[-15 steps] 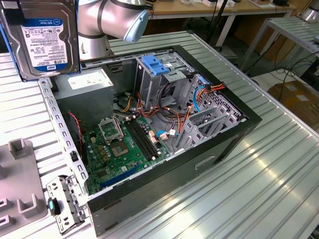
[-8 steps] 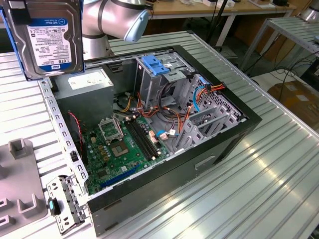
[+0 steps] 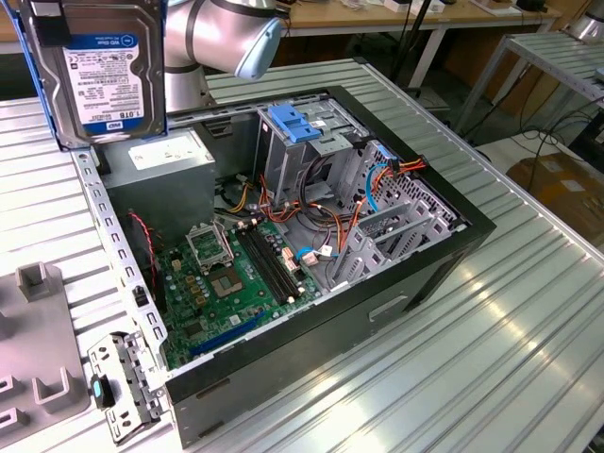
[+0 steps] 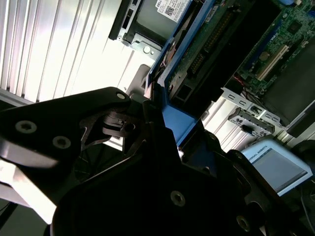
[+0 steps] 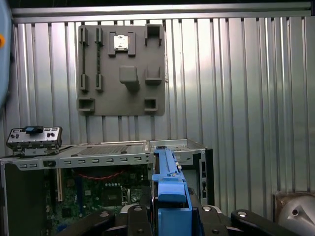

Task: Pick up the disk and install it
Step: 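Pick up the disk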

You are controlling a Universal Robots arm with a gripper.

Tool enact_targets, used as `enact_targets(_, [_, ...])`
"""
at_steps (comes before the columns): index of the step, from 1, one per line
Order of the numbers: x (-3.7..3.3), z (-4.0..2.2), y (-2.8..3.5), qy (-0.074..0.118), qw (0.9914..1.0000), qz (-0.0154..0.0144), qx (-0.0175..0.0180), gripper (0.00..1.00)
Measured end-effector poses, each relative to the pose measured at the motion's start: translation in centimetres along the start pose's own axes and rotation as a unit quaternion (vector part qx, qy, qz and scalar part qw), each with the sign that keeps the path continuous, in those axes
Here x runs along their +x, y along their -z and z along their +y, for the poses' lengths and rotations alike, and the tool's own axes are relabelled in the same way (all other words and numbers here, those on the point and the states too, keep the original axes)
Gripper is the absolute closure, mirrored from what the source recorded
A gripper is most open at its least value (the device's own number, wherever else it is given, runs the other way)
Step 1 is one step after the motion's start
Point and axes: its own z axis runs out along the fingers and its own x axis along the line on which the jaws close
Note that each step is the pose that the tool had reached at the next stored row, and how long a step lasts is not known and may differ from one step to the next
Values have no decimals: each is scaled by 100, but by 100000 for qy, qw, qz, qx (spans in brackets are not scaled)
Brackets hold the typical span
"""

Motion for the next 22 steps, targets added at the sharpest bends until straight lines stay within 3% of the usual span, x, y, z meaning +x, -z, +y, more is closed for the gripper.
enact_targets(14, [62, -63, -4, -4, 100000, 24, -1, 63])
enact_targets(22, [49, -321, -10, 1, 100000, 129, 7, 63])
